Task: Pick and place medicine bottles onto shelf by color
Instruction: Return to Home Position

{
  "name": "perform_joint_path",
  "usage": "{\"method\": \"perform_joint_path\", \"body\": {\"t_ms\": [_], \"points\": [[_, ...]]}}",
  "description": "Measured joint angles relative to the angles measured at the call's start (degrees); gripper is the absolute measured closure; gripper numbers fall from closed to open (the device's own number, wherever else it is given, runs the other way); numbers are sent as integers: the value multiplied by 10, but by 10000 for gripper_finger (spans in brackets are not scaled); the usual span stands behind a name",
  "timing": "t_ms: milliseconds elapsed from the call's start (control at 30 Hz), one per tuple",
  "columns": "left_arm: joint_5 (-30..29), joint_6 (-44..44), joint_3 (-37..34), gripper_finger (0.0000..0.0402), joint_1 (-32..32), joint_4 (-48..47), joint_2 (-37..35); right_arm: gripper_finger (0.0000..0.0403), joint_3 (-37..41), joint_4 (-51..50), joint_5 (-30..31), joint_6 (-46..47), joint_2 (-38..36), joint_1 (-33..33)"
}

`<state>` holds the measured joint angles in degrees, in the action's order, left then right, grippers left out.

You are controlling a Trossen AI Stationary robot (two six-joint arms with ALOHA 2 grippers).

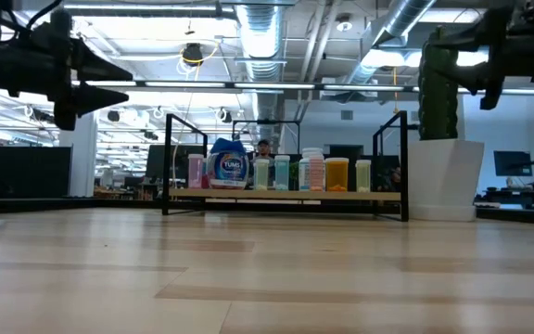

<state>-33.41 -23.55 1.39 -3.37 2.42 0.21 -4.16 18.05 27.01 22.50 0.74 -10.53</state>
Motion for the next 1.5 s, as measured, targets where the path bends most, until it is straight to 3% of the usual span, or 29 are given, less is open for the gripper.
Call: {"method": "perform_joint_path", "body": {"t_ms": [400,900,1300,1367,1500], "points": [[0,0,0,194,99,0,0,143,0,-10,-2,0,-6,-62],[0,0,0,194,199,0,0,143,0,-13,-2,0,-6,-64],[0,0,0,194,215,0,0,143,0,-13,-2,8,-6,-65],[0,0,0,194,215,0,0,143,0,-24,-25,33,-6,-61],[0,0,0,194,215,0,0,143,0,-61,-108,-6,-6,-47]]}}
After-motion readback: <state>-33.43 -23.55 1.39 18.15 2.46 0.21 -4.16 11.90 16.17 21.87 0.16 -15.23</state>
